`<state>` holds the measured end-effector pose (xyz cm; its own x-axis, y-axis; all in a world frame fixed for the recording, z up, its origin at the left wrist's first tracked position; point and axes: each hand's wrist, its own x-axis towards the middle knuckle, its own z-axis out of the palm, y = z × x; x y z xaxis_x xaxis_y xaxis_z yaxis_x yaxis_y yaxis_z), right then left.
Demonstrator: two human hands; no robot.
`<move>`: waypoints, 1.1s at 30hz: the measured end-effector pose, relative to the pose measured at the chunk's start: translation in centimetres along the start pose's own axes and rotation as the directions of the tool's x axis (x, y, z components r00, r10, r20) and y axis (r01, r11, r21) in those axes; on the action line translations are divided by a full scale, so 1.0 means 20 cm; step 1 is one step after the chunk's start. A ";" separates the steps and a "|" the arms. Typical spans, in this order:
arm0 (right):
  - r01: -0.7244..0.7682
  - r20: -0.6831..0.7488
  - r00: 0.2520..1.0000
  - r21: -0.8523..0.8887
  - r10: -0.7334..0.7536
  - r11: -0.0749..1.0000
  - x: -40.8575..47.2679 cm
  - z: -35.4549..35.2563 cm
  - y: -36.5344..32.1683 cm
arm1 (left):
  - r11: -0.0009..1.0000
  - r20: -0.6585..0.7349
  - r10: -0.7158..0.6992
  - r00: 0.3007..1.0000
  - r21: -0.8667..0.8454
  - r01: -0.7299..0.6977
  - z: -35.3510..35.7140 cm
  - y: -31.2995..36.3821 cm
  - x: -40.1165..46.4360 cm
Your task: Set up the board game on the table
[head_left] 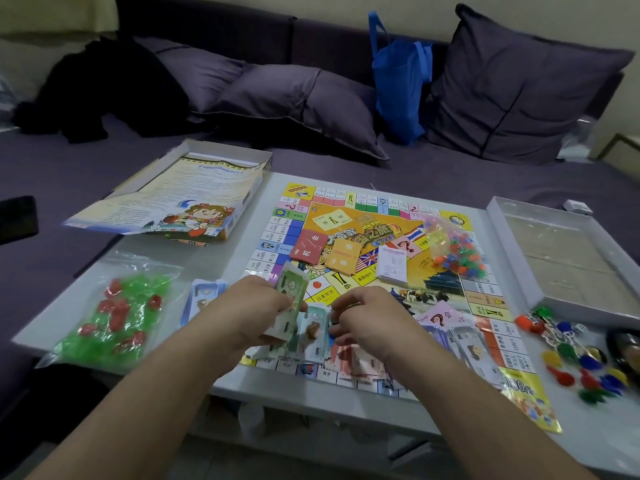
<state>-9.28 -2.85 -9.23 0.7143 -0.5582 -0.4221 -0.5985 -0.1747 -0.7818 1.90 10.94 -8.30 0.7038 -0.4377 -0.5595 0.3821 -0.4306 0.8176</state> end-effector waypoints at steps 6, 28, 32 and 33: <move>-0.019 0.001 1.000 0.004 0.019 1.000 0.00 0.00 0.01 | 0.998 0.004 0.003 1.000 0.057 -0.003 0.00 0.00 -0.01; 0.292 -0.115 0.955 0.225 -0.273 0.929 -0.07 -0.03 -0.05 | 0.983 0.236 0.176 0.956 -0.101 -0.156 -0.06 0.02 -0.13; 0.291 -0.112 0.956 0.218 -0.272 0.932 -0.06 0.00 -0.05 | 0.985 0.178 0.165 0.970 -0.081 -0.153 -0.10 0.01 -0.10; 0.295 -0.128 0.954 0.210 -0.273 0.932 -0.05 0.00 -0.06 | 0.984 0.125 0.166 0.978 -0.089 -0.156 -0.12 0.01 -0.10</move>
<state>-9.32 -2.16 -7.91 0.7977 -0.5887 -0.1305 -0.2715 -0.1574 -0.9495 2.08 13.53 -6.69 0.6772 -0.5985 -0.4281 0.3193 -0.2852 0.9037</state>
